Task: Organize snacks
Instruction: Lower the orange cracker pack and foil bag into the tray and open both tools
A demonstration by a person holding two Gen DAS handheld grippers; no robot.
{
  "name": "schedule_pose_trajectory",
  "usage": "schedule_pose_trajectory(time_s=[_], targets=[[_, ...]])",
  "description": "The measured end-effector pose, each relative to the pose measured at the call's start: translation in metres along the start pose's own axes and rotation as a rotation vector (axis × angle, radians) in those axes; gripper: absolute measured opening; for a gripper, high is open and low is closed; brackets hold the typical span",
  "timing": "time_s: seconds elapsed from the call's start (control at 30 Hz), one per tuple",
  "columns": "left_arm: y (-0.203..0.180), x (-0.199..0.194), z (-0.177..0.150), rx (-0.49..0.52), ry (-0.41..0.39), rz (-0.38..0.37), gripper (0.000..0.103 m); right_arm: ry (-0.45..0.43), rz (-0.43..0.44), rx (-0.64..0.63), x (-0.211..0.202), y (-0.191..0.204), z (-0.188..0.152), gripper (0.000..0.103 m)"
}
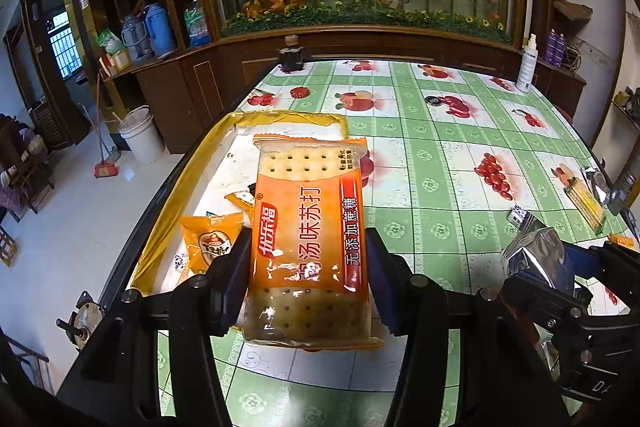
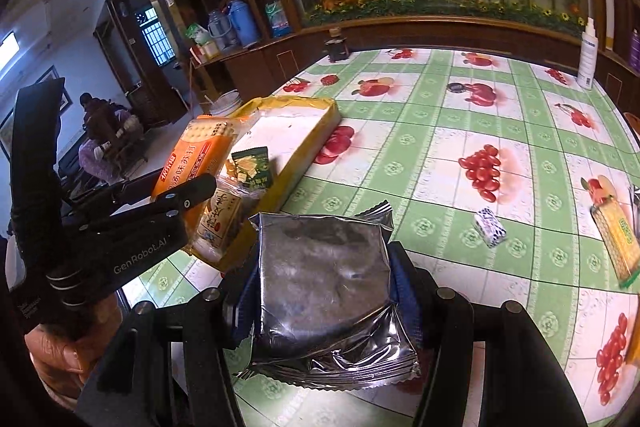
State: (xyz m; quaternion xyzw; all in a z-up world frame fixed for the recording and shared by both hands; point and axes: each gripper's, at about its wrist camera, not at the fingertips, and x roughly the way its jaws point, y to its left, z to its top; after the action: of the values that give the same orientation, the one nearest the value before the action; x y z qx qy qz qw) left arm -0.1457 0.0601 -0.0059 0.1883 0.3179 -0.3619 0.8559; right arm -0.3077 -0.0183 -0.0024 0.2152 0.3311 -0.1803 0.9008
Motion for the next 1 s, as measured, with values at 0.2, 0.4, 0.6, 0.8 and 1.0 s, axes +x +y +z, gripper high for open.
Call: schedule_pose_trajectory(time_s=[0.2, 0.4, 0.6, 0.8, 1.0], targets=[[0.01, 0.003, 0.0, -0.027, 0.008, 0.001, 0.052, 0.005, 0.025, -0.011, 0.009, 0.008, 0.008, 0.06], [0.02, 0.006, 0.002, -0.048, 0.011, 0.011, 0.052, 0.01, 0.052, -0.023, 0.02, 0.017, 0.015, 0.06], [0.032, 0.01, 0.005, -0.071, 0.016, 0.025, 0.052, 0.019, 0.08, -0.035, 0.034, 0.025, 0.024, 0.06], [0.042, 0.014, 0.006, -0.088, 0.02, 0.036, 0.052, 0.028, 0.112, -0.039, 0.048, 0.034, 0.032, 0.06], [0.052, 0.022, 0.007, -0.104, 0.035, 0.05, 0.052, 0.037, 0.141, -0.042, 0.062, 0.042, 0.042, 0.06]])
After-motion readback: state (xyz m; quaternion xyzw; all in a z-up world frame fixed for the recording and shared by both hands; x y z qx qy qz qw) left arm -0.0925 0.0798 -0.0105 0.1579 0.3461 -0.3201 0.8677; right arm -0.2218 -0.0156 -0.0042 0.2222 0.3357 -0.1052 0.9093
